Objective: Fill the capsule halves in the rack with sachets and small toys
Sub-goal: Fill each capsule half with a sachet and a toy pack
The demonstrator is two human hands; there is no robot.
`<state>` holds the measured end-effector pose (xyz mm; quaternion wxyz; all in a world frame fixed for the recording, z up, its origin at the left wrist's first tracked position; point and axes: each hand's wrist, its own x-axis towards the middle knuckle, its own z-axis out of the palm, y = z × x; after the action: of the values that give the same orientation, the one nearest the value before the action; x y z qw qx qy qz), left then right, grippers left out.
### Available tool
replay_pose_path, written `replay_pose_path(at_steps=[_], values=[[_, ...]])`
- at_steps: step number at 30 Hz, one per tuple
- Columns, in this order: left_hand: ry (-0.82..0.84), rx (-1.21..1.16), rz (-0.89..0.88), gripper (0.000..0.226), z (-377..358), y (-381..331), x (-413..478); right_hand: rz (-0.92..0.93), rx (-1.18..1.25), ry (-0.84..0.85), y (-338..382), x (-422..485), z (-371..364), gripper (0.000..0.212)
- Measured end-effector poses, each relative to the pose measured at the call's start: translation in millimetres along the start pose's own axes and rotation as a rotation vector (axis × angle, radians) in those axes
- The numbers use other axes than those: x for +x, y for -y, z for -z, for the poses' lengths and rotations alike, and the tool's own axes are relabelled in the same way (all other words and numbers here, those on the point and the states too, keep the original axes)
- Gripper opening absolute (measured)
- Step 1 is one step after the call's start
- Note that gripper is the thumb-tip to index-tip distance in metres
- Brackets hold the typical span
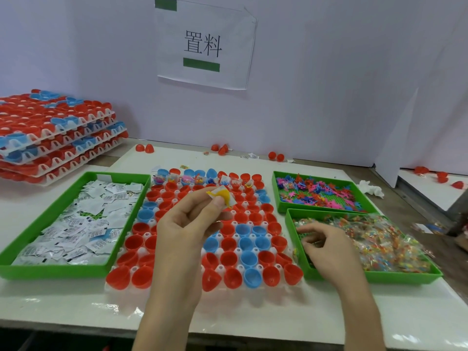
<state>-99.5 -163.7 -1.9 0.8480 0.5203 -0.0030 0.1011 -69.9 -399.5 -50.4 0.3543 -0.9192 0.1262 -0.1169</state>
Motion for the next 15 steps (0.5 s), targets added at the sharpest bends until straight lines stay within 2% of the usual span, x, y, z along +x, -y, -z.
replay_pose_path(at_steps=[4, 10, 15], values=[[-0.001, 0.001, -0.007, 0.032, 0, 0, -1, 0.020, 0.130, -0.042, -1, -3, 5, 0.036], [0.032, 0.007, -0.004, 0.033, -3, 0, -1, 0.093, 0.527, -0.251, 1, -8, 10, 0.034], [0.068, 0.064, 0.022, 0.040, -7, 3, -4, 0.195, 0.732, -0.213, 26, -15, 9, 0.033]])
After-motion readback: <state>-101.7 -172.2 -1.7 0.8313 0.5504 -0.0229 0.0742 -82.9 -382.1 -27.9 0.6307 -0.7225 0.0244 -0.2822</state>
